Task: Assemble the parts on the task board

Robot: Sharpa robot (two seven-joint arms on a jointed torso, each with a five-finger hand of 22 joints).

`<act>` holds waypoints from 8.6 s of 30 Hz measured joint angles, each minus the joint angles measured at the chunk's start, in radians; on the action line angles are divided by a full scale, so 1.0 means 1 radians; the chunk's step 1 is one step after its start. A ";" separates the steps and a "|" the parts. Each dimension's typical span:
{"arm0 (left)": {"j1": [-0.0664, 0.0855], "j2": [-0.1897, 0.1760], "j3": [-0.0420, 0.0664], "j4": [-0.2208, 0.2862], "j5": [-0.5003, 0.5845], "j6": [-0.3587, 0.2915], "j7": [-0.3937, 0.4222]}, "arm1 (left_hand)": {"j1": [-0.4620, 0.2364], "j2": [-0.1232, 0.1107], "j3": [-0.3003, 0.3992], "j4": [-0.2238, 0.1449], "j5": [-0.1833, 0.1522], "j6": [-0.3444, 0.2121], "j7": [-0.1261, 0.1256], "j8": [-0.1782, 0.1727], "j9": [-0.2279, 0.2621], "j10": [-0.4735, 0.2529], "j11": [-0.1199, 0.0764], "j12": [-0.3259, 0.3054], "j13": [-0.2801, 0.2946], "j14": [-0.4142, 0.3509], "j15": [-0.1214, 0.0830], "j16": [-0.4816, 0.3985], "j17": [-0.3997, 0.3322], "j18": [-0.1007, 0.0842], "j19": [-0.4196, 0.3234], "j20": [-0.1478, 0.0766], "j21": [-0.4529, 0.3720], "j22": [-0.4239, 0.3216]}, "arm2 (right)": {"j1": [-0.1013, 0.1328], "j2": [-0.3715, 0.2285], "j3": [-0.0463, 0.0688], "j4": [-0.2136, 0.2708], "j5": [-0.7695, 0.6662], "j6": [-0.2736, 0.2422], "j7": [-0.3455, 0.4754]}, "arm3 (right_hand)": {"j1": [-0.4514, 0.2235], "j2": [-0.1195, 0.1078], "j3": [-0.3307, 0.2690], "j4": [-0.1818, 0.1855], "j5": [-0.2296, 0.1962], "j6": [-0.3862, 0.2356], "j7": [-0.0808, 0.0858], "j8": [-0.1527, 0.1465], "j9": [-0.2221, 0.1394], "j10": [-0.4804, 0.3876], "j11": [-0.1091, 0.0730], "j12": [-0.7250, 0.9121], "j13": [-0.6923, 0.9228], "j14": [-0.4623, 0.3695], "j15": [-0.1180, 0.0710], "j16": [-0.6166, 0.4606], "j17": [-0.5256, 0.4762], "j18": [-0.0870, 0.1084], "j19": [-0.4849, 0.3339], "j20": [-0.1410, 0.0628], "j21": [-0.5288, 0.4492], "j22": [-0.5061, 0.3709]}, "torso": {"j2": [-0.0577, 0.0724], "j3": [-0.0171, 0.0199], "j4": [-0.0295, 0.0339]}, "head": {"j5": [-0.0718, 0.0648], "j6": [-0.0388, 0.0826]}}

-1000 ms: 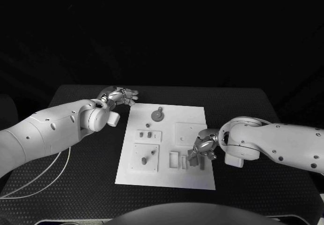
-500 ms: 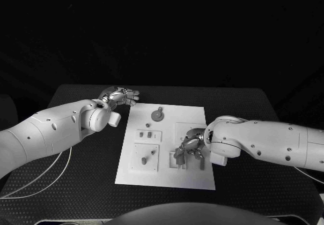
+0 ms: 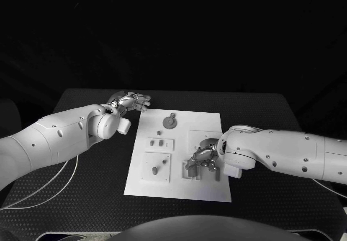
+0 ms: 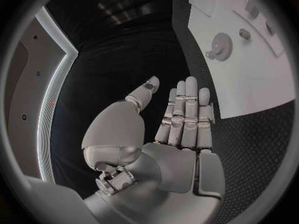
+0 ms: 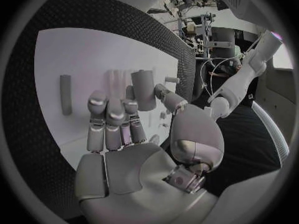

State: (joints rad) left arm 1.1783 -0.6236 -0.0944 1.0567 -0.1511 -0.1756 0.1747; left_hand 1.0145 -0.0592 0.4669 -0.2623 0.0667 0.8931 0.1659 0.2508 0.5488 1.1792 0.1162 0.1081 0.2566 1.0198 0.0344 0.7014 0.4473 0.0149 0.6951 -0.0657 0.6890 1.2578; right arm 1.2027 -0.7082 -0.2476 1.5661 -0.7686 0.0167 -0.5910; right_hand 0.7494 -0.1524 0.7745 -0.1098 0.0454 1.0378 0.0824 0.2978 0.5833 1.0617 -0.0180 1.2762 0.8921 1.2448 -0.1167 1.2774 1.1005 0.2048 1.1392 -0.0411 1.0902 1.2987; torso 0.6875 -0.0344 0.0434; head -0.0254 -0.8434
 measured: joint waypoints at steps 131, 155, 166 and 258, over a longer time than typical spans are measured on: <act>0.000 -0.005 0.000 -0.001 0.000 0.010 -0.005 | -0.008 0.008 0.000 0.011 0.000 0.000 0.000 0.000 -0.003 0.000 0.000 -0.004 -0.002 0.000 0.000 -0.012 0.011 0.000 0.000 0.000 -0.008 0.007 | -0.071 -0.065 0.009 0.026 -0.573 -0.174 0.500 | 0.339 0.026 0.094 -0.068 0.009 -0.089 0.045 -0.078 -0.038 -0.033 0.036 -0.011 -0.010 -0.031 0.031 -0.025 -0.008 0.012 -0.036 0.011 -0.012 -0.040 | 0.000 0.0003 -0.0006 | 0.020 -0.005; 0.000 -0.005 0.000 -0.001 0.000 0.011 -0.008 | -0.008 0.008 -0.002 0.018 0.000 -0.004 0.004 0.000 -0.005 -0.004 0.004 -0.004 -0.003 0.000 0.000 -0.015 0.014 0.000 0.000 0.000 -0.008 0.009 | -0.083 -0.076 0.001 0.010 -0.605 -0.262 0.546 | 0.301 -0.026 0.186 -0.114 0.009 -0.119 0.038 -0.095 -0.070 -0.031 0.042 0.001 -0.012 -0.031 0.034 -0.025 -0.008 0.012 -0.031 0.007 0.002 -0.033 | -0.001 -0.0002 -0.0005 | 0.025 -0.006; 0.000 -0.005 0.000 -0.004 0.000 0.012 -0.009 | -0.013 0.003 -0.002 0.018 0.000 -0.011 0.004 0.000 -0.006 -0.004 0.004 -0.008 -0.004 0.000 0.000 -0.015 0.017 0.000 -0.004 0.004 -0.012 0.010 | -0.067 -0.092 0.002 0.017 -0.639 -0.431 0.681 | 0.390 -0.123 0.010 -0.172 0.009 -0.183 0.005 -0.101 -0.074 -0.054 0.011 -0.008 -0.020 -0.048 0.007 -0.045 -0.016 0.013 -0.052 0.009 -0.005 -0.041 | -0.001 0.0012 -0.0007 | 0.033 -0.002; 0.000 -0.008 -0.003 -0.012 0.011 0.015 -0.012 | -0.013 0.003 -0.002 0.018 0.000 -0.011 0.004 0.000 -0.007 -0.007 0.007 -0.008 -0.004 -0.003 0.003 -0.019 0.023 0.000 -0.004 0.004 -0.012 0.014 | -0.113 -0.019 0.002 -0.001 -1.184 -0.261 0.667 | 0.508 -0.117 0.087 -0.168 0.009 -0.069 -0.019 0.053 -0.019 -0.230 0.012 0.087 -0.049 -0.239 0.038 0.059 -0.051 0.059 -0.183 0.062 -0.009 0.003 | 0.000 -0.0002 -0.0006 | 0.046 -0.029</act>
State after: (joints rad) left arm 1.1779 -0.6318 -0.0976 1.0451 -0.1406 -0.1604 0.1630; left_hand 1.0012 -0.0565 0.4654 -0.2442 0.0667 0.8825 0.1695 0.2508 0.5420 1.1721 0.1231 0.0998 0.2524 1.0164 0.0379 0.6820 0.4701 0.0148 0.6915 -0.0621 0.6774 1.2715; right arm 1.0894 -0.7271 -0.2460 1.5648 -1.9521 -0.2439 0.0757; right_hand 1.2570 -0.2698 0.8611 -0.2776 0.0541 0.9685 0.0632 0.3508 0.5648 0.8320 -0.0064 1.3631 0.8431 1.0058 -0.0787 1.3361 1.0498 0.2635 0.9558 0.0213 1.0811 1.3013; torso 0.6871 -0.0346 0.0429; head 0.0205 -0.8727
